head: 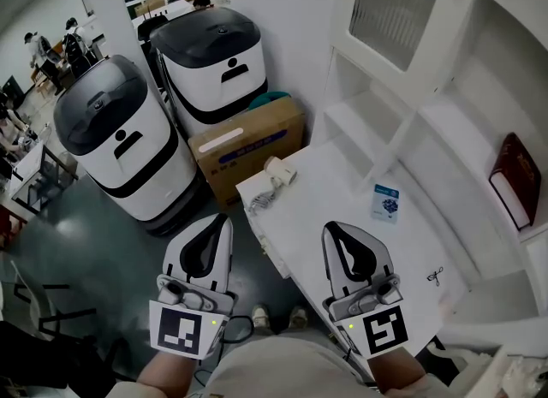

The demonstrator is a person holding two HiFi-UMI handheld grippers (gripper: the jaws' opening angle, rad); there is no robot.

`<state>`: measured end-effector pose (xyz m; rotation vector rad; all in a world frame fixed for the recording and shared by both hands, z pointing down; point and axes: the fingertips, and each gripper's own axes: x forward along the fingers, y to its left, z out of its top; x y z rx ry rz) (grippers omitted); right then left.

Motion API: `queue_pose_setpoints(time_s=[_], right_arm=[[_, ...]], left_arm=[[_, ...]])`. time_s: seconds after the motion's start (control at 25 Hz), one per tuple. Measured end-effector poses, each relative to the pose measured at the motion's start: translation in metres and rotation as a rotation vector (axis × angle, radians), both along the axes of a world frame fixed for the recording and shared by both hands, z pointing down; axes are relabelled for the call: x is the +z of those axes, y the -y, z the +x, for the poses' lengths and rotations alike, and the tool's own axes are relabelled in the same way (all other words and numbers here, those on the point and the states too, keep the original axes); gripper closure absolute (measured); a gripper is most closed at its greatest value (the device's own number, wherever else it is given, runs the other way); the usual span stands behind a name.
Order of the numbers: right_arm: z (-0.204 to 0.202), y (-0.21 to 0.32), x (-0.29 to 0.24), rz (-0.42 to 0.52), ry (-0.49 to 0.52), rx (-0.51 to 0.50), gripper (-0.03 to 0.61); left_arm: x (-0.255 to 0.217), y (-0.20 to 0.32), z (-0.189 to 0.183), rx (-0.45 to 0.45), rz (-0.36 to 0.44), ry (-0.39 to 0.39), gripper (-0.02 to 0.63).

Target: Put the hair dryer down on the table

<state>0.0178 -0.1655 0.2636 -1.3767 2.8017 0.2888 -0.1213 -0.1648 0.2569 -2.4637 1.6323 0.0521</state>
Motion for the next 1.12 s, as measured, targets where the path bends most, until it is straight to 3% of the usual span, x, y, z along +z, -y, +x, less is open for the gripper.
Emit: queue_pose_setpoints(time_s=[0.44,0.68,1.12], right_arm=[[-0.002,0.005,-0.005,-0.027,0.048,-0.037,0.560],[0.001,0.006,-0.008,-0.021,0.052,-0.034,0.560],[0.005,0.003,-0.007,-0.032,0.062,-0.029,0.560]], left_arm=[[0.010,0.003,0.005,0.003,-0.042,-0.004,0.600],[0.015,0.003,0.010,-0.010,-0.045,0.045,0.600],[0.015,-0.002,0.011,0.009,-0.065,0.017,0.600]])
